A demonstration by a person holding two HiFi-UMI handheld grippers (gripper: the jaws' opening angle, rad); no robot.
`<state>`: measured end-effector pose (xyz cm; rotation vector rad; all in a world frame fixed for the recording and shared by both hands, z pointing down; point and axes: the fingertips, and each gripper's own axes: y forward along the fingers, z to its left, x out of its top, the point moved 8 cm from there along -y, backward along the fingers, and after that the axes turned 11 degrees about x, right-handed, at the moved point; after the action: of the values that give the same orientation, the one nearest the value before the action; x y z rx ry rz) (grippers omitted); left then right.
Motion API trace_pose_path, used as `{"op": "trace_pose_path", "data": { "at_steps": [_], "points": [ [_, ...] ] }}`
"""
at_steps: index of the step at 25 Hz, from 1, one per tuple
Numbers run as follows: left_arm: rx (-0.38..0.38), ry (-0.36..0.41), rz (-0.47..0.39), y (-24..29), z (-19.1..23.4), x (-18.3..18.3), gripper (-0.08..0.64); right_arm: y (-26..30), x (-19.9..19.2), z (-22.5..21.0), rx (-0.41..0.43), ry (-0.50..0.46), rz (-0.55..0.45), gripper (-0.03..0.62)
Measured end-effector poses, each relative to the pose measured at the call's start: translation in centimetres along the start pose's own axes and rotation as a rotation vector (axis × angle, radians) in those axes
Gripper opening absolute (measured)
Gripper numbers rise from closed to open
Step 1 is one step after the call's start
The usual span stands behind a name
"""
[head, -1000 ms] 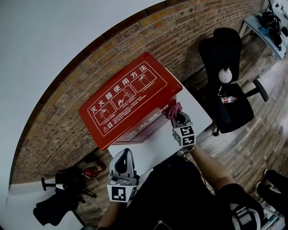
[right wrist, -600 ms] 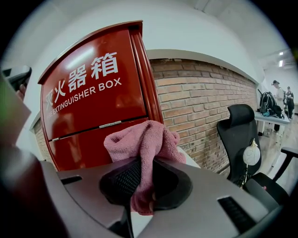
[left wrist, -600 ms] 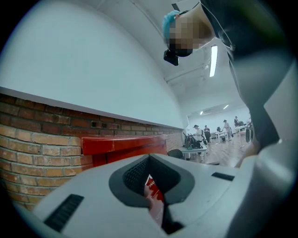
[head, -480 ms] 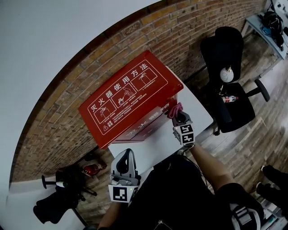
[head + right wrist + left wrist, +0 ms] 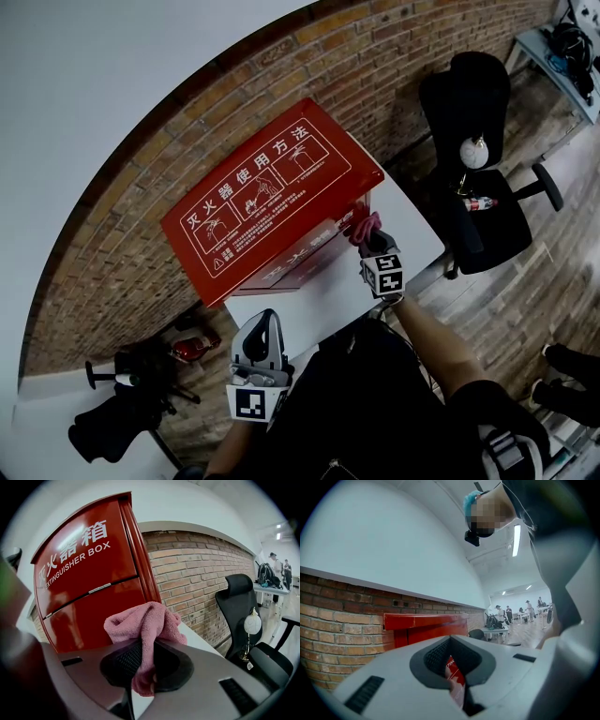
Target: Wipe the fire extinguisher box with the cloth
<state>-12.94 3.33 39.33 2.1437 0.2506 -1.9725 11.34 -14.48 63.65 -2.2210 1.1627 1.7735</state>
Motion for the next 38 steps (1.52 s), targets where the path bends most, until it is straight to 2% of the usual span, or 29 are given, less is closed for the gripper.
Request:
{"op": "trace_pose_path", "data": {
  "at_steps": [12,19,29,38],
  "points": [
    [0.013,0.007,0.023,-0.6,0.2,-0.4,0.049,1.7,-2.9,-1.3,-0.021,0.020,0.084,0.063],
    [0.020,0.021,0.032,-1.0,0.4,-0.6,0.049,2.9,-4.8,-2.1,-0.009,-0.023,0.157,0.063],
    [0.042,0.027,0.068,-1.7,0.5,-1.1,0.049,3.8,-6.4,-2.7,-0.001,-0.041,0.196,0.063],
    [0.072,0.031,0.076,-2.1,0.5,-1.3,0.049,5.0,-8.1,-3.7,0.022,-0.097,0.262,0.063]
  ]
}}
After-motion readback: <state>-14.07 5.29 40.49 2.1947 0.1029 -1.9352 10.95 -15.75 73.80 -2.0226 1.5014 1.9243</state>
